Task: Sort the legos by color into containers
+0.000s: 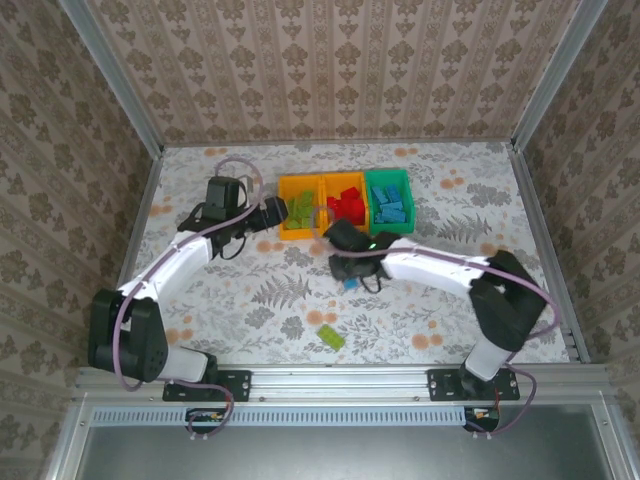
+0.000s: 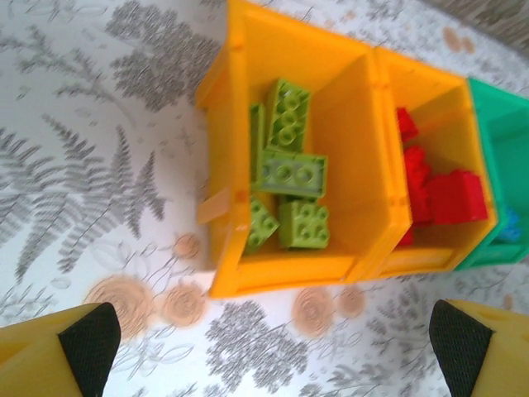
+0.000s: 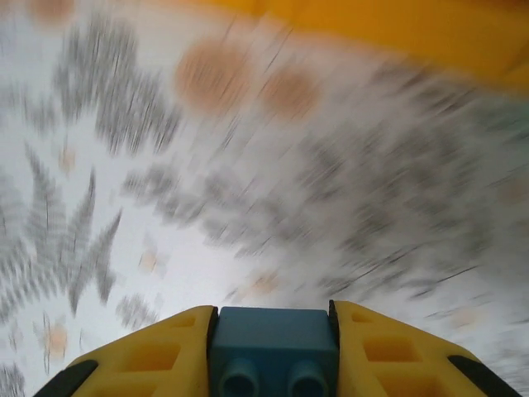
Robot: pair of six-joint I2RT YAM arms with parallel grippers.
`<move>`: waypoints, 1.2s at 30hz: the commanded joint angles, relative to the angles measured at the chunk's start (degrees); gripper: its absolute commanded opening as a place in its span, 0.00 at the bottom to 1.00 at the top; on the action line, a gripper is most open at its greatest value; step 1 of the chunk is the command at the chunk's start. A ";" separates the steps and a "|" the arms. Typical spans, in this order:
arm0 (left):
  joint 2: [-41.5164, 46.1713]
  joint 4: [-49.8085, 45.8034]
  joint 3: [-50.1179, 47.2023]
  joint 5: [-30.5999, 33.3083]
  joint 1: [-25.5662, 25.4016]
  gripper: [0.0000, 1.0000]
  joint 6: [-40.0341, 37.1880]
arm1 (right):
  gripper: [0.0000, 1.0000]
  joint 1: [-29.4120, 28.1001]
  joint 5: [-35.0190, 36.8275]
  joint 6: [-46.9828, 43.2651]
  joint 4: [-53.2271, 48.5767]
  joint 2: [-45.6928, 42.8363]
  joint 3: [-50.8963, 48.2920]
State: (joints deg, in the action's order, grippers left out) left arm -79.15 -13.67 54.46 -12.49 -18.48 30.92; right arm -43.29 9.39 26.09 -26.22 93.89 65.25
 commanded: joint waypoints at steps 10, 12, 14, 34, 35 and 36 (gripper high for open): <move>4.66 -12.11 -4.37 9.08 -14.29 1.00 -11.08 | 0.26 22.47 2.71 -6.41 -3.51 8.99 19.45; 5.01 -12.35 -5.46 9.02 -16.90 1.00 -12.55 | 0.26 24.09 2.75 -6.74 -4.27 12.67 23.41; 5.41 -12.78 -6.57 8.75 -19.69 1.00 -14.00 | 0.27 25.40 2.80 -6.82 -6.33 16.69 27.70; -0.33 -19.35 -5.47 11.78 -47.80 1.00 -9.63 | 0.73 27.87 -2.10 -5.76 -10.23 24.68 37.28; -1.48 -19.68 -4.75 12.14 -48.94 1.00 -8.89 | 0.76 27.84 -2.61 -5.56 -10.05 23.97 37.10; -2.59 -19.95 -4.14 12.34 -49.83 1.00 -8.27 | 0.78 27.85 -2.93 -5.48 -9.87 23.28 36.94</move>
State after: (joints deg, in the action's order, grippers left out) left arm -79.64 -30.96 47.59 -2.02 -66.32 19.88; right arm -15.31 8.51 19.97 -35.62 121.12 103.00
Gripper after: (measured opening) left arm 0.999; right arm 0.774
